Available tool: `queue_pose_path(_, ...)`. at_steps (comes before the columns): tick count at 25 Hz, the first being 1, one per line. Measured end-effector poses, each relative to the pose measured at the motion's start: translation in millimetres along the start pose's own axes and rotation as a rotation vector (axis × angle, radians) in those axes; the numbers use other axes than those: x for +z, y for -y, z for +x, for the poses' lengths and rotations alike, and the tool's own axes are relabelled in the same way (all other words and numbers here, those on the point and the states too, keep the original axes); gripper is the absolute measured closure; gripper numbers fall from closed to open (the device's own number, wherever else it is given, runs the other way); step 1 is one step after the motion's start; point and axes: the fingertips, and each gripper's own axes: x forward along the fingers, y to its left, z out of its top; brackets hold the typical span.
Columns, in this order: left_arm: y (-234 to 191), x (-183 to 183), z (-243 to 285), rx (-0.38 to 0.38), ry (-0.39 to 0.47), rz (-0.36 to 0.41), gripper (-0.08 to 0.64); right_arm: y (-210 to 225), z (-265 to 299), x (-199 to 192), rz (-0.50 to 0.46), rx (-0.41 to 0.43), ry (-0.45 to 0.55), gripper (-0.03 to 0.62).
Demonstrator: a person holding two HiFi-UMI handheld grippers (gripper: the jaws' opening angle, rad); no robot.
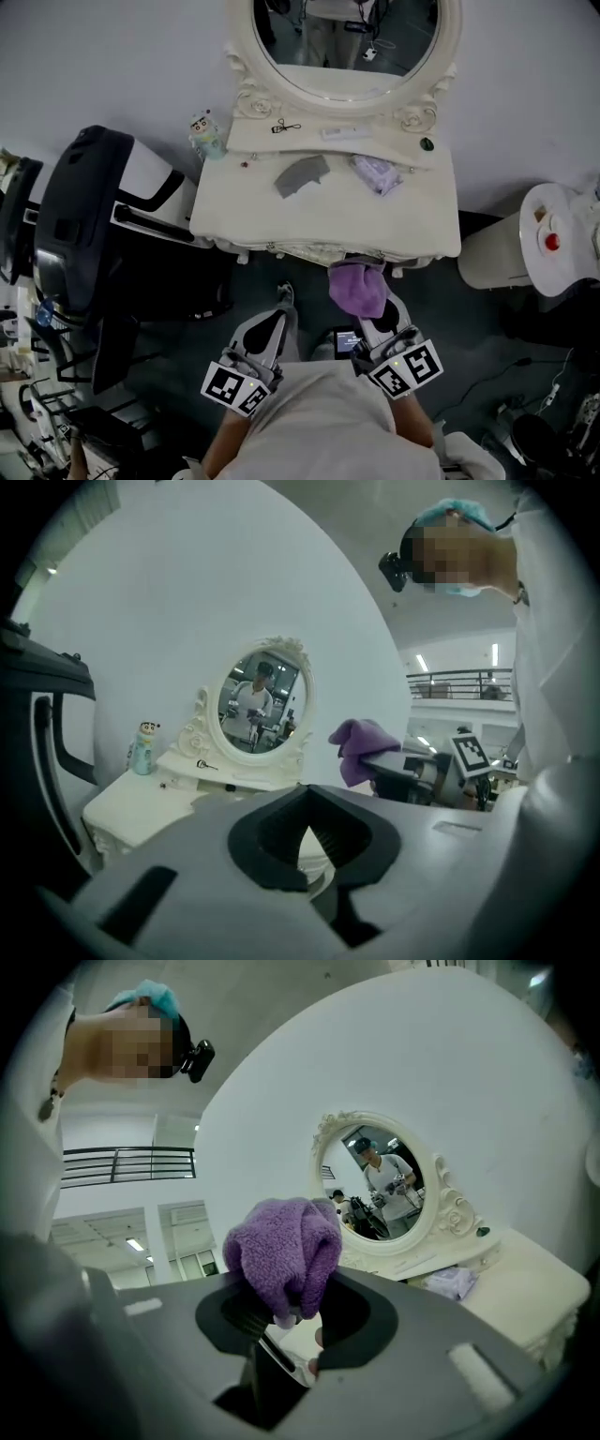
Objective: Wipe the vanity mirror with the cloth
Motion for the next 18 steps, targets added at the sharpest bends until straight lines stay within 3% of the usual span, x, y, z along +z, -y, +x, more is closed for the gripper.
queue_pose_path(5,24.1,5.6,-24.9,-0.049,-0.017,0.073,0.558,-8.2,-58.1,-11.9,-0.026,-0.091,0.032,0.472)
queue_pose_path(10,45.9,6.6,-64.5,-0.187,-0.022,0.097,0.558,-37.2,-111.2,-30.7,-0.061,-0.241,0.092,0.473)
queue_pose_path(14,39.8,-20.0,-122.2,-0.278,-0.041,0.062,0.558,-82.7,-136.9,-66.5,-0.06,-0.352,0.12,0.472)
queue_pose_path(18,11.3,-37.4,-206.6,-0.339,-0.069,0.055,0.558,-158.0,-150.7,-122.9,-0.004,-0.461,0.155,0.472)
